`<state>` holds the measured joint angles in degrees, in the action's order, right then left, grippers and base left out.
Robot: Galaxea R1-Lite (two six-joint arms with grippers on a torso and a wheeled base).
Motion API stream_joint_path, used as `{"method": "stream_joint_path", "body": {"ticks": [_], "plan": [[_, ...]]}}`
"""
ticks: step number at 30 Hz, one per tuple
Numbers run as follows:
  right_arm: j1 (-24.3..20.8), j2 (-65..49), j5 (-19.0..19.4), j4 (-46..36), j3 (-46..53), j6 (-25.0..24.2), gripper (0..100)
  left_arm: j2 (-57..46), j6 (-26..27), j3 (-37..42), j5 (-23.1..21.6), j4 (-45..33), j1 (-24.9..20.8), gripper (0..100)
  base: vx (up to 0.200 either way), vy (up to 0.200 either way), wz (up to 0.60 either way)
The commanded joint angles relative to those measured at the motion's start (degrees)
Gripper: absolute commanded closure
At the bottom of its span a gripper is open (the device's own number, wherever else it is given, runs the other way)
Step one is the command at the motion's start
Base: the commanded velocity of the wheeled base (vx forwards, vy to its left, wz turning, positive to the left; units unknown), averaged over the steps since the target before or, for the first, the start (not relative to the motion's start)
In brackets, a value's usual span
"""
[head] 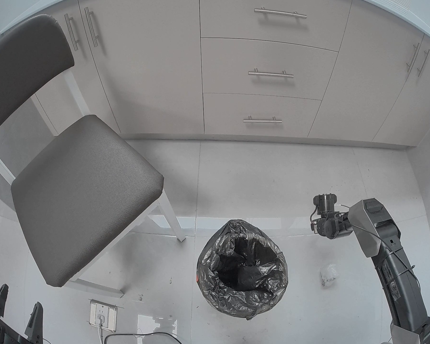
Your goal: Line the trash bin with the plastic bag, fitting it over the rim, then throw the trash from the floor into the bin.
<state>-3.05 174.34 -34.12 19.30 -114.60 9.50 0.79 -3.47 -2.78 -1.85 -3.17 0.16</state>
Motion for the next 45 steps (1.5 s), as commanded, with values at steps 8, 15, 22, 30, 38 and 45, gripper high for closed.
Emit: {"method": "stream_joint_path", "body": {"ticks": [8, 15, 22, 30, 38, 45], "plan": [[2.3, 3.3, -0.2, -2.6, 0.0, 0.7, 0, -0.8, -0.7, 0.0, 0.0, 0.0, 0.0, 0, 0.000, 0.000, 0.00], [2.8, 3.3, -0.1, -3.7, 0.0, 0.8, 0, -0.8, -0.8, 0.0, 0.0, 0.0, 0.0, 0, 0.000, 0.000, 0.00], [2.8, 3.3, 0.7, -10.0, 0.0, 0.4, 0, -0.8, -0.8, 0.0, 0.0, 0.0, 0.0, 0, 0.000, 0.000, 0.00], [2.4, 3.3, 4.2, -16.1, 0.0, 0.3, 0, -0.8, -0.9, 0.0, 0.0, 0.0, 0.0, 0, 0.000, 0.000, 0.00], [1.8, 3.3, 6.6, -21.1, 0.0, 0.3, 0, -0.8, -2.7, -0.1, 0.0, 0.0, 0.0, 0, 0.000, 0.000, 0.00], [1.2, 3.3, 8.9, -21.7, 0.0, 0.8, 0, -0.8, -2.8, -0.1, 0.0, 0.0, 0.0, 0, 0.000, 0.000, 0.00]]}}
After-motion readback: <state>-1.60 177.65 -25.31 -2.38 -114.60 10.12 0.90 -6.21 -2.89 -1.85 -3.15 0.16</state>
